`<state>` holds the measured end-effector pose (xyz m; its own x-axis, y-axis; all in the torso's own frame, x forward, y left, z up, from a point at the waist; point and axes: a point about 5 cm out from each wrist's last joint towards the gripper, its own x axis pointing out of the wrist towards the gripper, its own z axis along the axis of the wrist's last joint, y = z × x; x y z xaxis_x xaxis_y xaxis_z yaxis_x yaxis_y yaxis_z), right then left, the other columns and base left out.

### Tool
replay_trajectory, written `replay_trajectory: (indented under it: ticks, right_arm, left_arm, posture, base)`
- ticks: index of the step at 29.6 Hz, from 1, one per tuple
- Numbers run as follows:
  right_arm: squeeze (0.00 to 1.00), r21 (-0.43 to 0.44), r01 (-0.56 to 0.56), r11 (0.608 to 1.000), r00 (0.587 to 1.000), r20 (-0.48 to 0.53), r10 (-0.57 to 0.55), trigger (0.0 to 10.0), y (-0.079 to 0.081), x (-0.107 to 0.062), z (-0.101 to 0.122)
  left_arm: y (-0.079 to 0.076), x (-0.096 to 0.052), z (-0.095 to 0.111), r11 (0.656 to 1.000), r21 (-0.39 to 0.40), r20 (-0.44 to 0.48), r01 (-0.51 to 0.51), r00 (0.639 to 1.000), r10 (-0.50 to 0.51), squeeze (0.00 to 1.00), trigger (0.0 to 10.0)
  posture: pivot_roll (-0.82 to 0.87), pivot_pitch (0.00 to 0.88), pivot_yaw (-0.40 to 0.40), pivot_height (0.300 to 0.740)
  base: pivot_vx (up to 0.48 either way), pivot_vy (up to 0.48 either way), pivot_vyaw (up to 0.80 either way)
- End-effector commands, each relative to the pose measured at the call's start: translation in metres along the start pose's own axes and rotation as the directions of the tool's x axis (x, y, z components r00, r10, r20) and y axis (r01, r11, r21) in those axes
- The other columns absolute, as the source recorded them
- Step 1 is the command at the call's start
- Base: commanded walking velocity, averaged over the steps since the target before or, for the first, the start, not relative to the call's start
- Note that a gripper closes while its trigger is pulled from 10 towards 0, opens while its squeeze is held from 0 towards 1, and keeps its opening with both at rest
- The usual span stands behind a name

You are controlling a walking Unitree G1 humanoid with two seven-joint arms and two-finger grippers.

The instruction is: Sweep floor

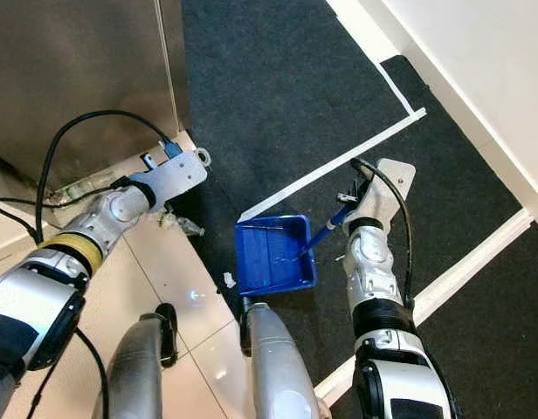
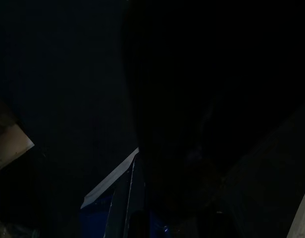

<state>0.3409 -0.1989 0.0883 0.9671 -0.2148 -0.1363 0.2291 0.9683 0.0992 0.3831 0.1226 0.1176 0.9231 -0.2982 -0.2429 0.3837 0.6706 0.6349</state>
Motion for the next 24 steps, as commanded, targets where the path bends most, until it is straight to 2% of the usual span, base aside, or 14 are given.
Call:
replay_trajectory:
  ticks: [1,2,5,7,8,10,12,16,20,21,24]
  right_arm:
    - [0.0,-0.031,-0.013,0.999,0.98,-0.197,0.007,10.0,-0.003,-0.014,-0.043]
    - [0.0,-0.032,-0.013,0.999,0.98,-0.197,0.006,10.0,-0.004,-0.014,-0.042]
    - [0.0,-0.033,-0.011,0.999,0.98,-0.197,0.004,10.0,-0.005,-0.014,-0.042]
    - [0.0,-0.032,-0.003,0.999,0.98,-0.197,-0.004,10.0,-0.007,-0.014,-0.042]
    - [0.0,-0.032,-0.003,0.999,0.98,-0.197,-0.004,10.0,-0.007,-0.014,-0.042]
    - [0.0,-0.032,0.004,0.999,0.98,-0.197,-0.01,10.0,-0.009,-0.016,-0.044]
    - [0.0,-0.032,0.008,0.999,0.98,-0.199,-0.014,10.0,-0.01,-0.018,-0.045]
    - [0.0,-0.03,0.013,0.999,0.978,-0.206,-0.019,10.0,-0.011,-0.021,-0.048]
    - [0.0,-0.03,0.018,0.999,0.977,-0.21,-0.024,10.0,-0.013,-0.021,-0.05]
    - [0.0,-0.03,0.018,0.999,0.977,-0.21,-0.024,10.0,-0.013,-0.021,-0.05]
    - [0.0,-0.031,0.019,0.999,0.977,-0.21,-0.025,10.0,-0.012,-0.021,-0.05]
  left_arm:
    - [-0.03,0.003,0.004,0.986,-0.167,-0.02,0.018,1.0,-0.022,0.0,10.0]
    - [-0.034,0.005,0.01,0.977,-0.211,-0.004,0.006,1.0,-0.008,0.0,10.0]
    - [-0.037,0.006,0.016,0.967,-0.255,0.008,-0.006,1.0,0.008,0.0,10.0]
    - [-0.039,0.01,0.034,0.936,-0.347,0.054,-0.051,0.996,0.074,0.0,10.0]
    - [-0.039,0.01,0.034,0.936,-0.347,0.054,-0.051,0.996,0.074,0.0,10.0]
    - [-0.038,0.013,0.057,0.906,-0.414,0.115,-0.086,0.983,0.145,0.0,10.0]
    - [-0.037,0.015,0.07,0.89,-0.447,0.143,-0.087,0.975,0.168,0.0,10.0]
    - [-0.049,0.016,0.093,0.877,-0.48,0.224,0.008,0.968,0.114,0.0,10.0]
    - [-0.068,0.014,0.129,0.871,-0.472,0.362,0.133,0.931,0.054,0.0,10.0]
    - [-0.068,0.014,0.129,0.871,-0.472,0.362,0.133,0.931,0.054,0.0,10.0]
    - [-0.072,0.013,0.147,0.86,-0.482,0.41,0.17,0.911,0.05,0.0,10.0]
  posture:
    - [-0.11,0.396,-0.119,0.74]
    - [-0.1,0.39,-0.113,0.74]
    - [-0.1,0.39,-0.113,0.74]
    - [-0.1,0.387,-0.105,0.74]
    - [-0.1,0.387,-0.105,0.74]
    - [-0.1,0.386,-0.098,0.74]
    - [-0.1,0.385,-0.094,0.74]
    - [-0.09,0.385,-0.088,0.74]
    - [-0.09,0.385,-0.084,0.74]
    - [-0.09,0.385,-0.084,0.74]
    - [-0.09,0.388,-0.082,0.74]
  base:
    - [0.0,0.0,0.0]
    - [0.0,0.0,0.0]
    - [0.0,0.0,0.0]
    - [0.0,0.0,0.0]
    - [0.0,0.0,0.0]
    - [0.0,0.0,0.0]
    - [0.0,0.0,0.0]
    - [0.0,0.0,0.0]
    - [0.0,0.0,0.0]
    - [0.0,0.0,0.0]
    - [0.0,0.0,0.0]
